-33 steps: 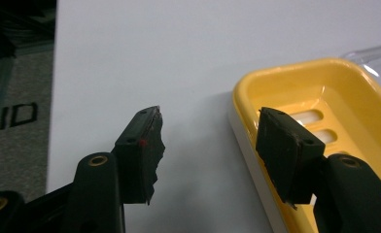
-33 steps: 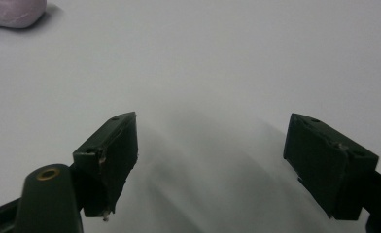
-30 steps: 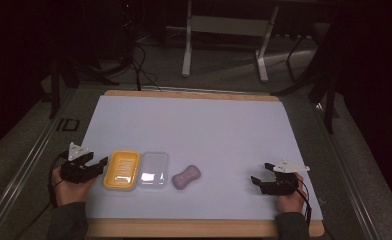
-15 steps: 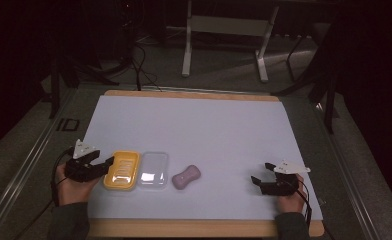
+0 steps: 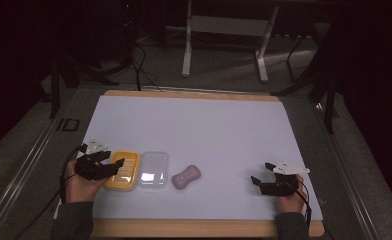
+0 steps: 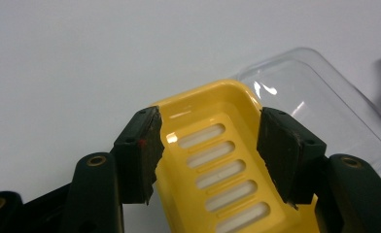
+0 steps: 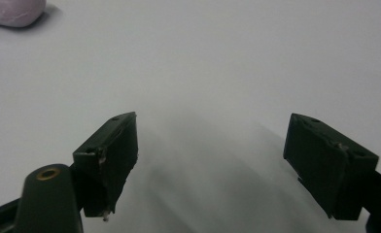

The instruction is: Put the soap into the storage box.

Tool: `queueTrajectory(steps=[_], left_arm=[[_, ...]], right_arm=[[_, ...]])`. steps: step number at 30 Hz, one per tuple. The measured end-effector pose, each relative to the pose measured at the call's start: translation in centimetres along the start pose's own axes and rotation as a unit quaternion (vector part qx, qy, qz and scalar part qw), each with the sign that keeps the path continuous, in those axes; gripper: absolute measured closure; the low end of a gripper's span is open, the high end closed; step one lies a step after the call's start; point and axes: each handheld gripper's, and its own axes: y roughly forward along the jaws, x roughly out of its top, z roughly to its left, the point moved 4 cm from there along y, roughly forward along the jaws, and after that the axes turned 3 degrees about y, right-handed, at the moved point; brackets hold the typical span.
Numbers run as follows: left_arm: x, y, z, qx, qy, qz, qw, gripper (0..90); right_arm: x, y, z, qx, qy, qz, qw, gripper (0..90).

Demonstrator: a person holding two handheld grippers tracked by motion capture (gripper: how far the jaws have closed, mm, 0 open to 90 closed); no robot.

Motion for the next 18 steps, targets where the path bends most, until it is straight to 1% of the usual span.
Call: queueTrajectory(steps=[2, 4, 7, 10, 12, 18], left_arm=[[0.2, -0.1, -0.2, -0.002, 0.007, 0.005, 1.0, 42.2], [0.5, 0.0, -0.5, -0.008, 0.013, 0.005, 0.9999, 41.6], [1.0, 0.2, -0.7, -0.022, 0.018, 0.006, 0.9996, 41.4], [1.5, 0.2, -1.1, -0.026, 0.031, 0.009, 0.9991, 41.3], [1.8, 0.2, -1.4, -0.033, 0.037, 0.007, 0.9988, 41.1], [2.2, 0.7, -2.5, -0.055, 0.045, 0.0, 0.9975, 40.9]], right_arm=[[0.0, 0.0, 0.0, -0.001, -0.001, 0.0, 1.0, 19.7], [0.0, 0.0, 0.0, -0.001, -0.001, 0.002, 1.0, 19.7], [0.0, 0.0, 0.1, -0.001, -0.002, 0.002, 1.0, 19.7], [0.0, 0.0, 0.1, -0.002, -0.004, 0.001, 1.0, 19.7], [0.0, 0.0, 0.1, -0.001, -0.004, 0.001, 1.0, 19.7], [0.0, 0.0, 0.1, -0.002, -0.004, 0.0, 1.0, 19.6]])
